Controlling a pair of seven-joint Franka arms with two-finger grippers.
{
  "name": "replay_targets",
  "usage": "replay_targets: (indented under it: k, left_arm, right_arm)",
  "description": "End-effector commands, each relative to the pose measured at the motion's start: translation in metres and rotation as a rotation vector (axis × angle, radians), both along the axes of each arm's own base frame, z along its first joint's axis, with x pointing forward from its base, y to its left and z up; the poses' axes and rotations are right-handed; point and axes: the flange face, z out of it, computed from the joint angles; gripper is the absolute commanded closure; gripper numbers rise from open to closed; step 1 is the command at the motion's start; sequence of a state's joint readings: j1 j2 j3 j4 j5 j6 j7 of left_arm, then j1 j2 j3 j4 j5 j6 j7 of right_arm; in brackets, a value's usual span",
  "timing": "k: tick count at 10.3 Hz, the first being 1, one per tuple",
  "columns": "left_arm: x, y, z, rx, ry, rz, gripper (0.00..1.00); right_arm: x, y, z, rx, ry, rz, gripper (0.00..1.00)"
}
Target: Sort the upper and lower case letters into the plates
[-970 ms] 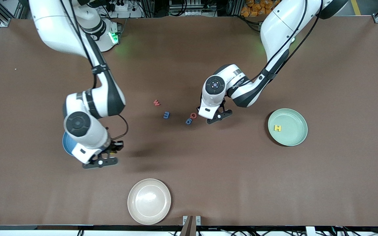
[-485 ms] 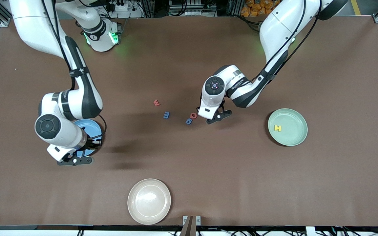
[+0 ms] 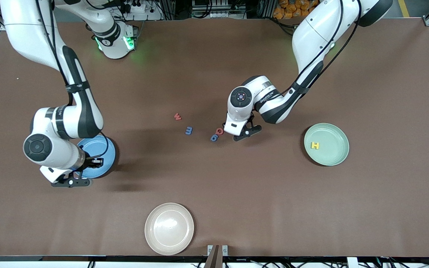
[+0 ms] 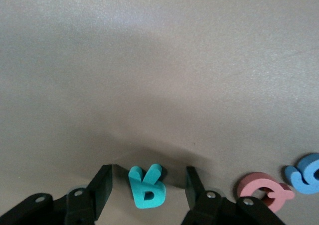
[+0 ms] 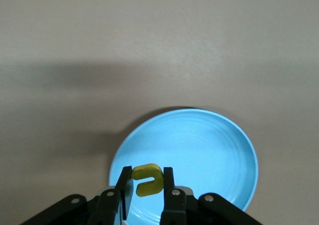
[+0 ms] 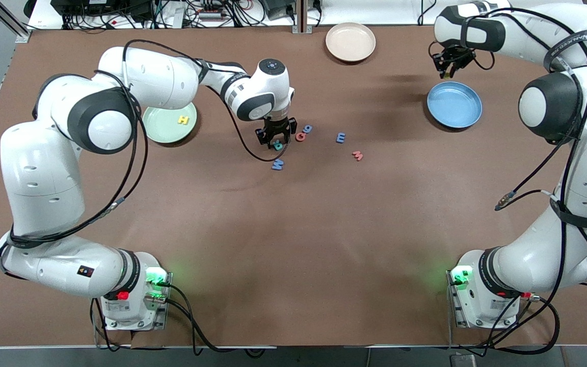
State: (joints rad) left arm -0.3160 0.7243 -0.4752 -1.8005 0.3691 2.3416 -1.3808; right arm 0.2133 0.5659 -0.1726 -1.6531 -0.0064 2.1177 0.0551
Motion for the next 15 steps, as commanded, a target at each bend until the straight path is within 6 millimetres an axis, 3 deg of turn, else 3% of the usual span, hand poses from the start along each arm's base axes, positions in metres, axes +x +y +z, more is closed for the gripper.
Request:
replay_targets:
  k: [1,2,3,4,5,6,8,10,13,15]
  left_arm:
    - [-0.006,-0.010,-0.006,0.002,-0.020,0.004,0.34]
    - [-0.006,-0.010,-0.006,0.002,-0.019,0.004,0.39]
    - [-0.005,-0.010,-0.006,0.000,-0.021,0.005,0.55]
    - [-0.006,-0.012,-0.006,0.000,-0.021,0.002,0.73]
    - [-0.006,-0.012,-0.005,0.001,-0.023,0.001,1.00]
    - [-0.005,-0.011,-0.004,0.000,-0.024,0.002,1.00]
    - [0.003,-0.006,0.004,-0.005,-0.037,0.011,1.00]
    - [0.018,0.002,0.038,-0.007,-0.083,0.022,1.00]
    - [0.039,0.030,0.082,0.050,-0.110,0.028,1.00]
    - [0.057,0.063,0.104,0.094,-0.099,-0.005,1.00]
  right_arm:
    - [-0.010,-0.007,-0.001,0.010,0.009,0.004,1.00]
    - [-0.011,-0.007,-0.003,0.009,0.014,0.004,0.99]
    - [-0.012,-0.007,-0.003,0.009,0.015,0.002,0.90]
    - [-0.014,-0.008,-0.006,0.009,0.023,0.003,0.67]
    - [-0.014,-0.009,-0.006,0.008,0.021,0.001,0.16]
    - [-0.014,-0.010,-0.006,0.007,0.023,0.001,0.00]
    - [-0.014,-0.012,-0.006,0.005,0.025,-0.001,0.00]
    - [-0.014,-0.013,-0.006,0.005,0.026,-0.002,0.00]
    - [-0.014,-0.011,-0.006,0.005,0.026,0.000,0.00]
    - [-0.014,-0.008,-0.005,0.005,0.028,0.003,0.00]
